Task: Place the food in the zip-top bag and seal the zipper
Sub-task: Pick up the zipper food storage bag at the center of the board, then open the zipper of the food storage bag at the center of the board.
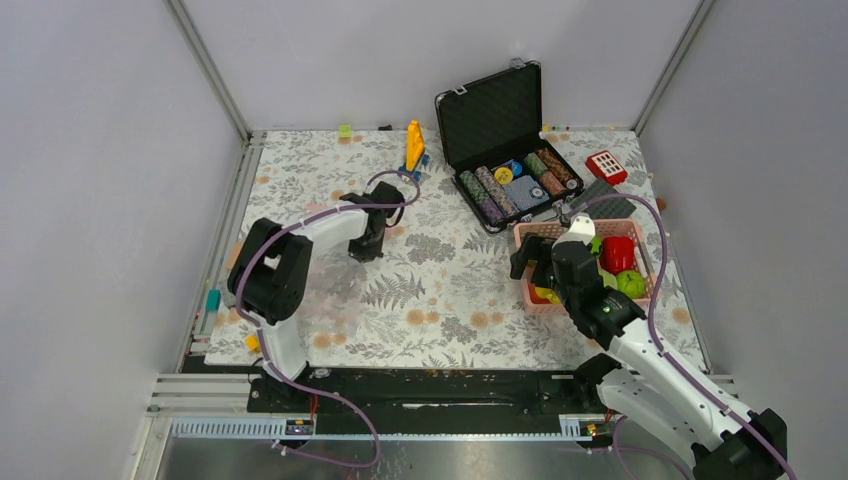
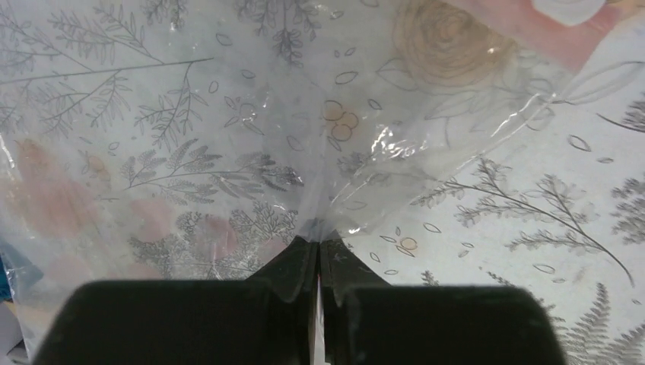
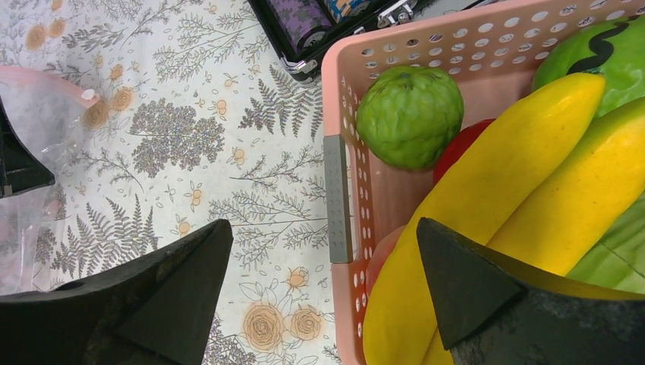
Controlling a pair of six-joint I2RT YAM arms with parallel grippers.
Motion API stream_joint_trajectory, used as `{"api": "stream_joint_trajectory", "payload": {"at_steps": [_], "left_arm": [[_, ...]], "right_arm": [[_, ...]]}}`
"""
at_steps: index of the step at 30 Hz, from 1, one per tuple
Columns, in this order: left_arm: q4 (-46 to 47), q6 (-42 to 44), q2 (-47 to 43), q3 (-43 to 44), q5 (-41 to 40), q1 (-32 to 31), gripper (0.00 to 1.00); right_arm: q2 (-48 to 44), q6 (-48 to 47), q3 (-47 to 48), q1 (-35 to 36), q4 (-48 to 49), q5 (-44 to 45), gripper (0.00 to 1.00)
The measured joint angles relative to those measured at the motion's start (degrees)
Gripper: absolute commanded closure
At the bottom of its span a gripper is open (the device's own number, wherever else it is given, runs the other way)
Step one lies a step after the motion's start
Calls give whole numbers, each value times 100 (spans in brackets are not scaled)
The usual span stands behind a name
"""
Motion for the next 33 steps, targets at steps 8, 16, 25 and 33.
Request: {"api": "stream_joint_trajectory", "payload": {"at_steps": [8,16,25,33], "left_arm": [[785,625,-1613,-750,-22,-1276,100],[1759,1187,-3198,-1303,223,-3047,100],[2522,1294,-3985,-2435,769,-3477,100],[3029,1294,-4769,-2929,1040,-3480,100]], "right_arm": [[74,98,-2,0,0,-407,0],[66,581,214,2,-297,-892,0],[-232,1270,306,0,-492,-1191,0],[437,1703,553,0,-372,-1759,0]]}}
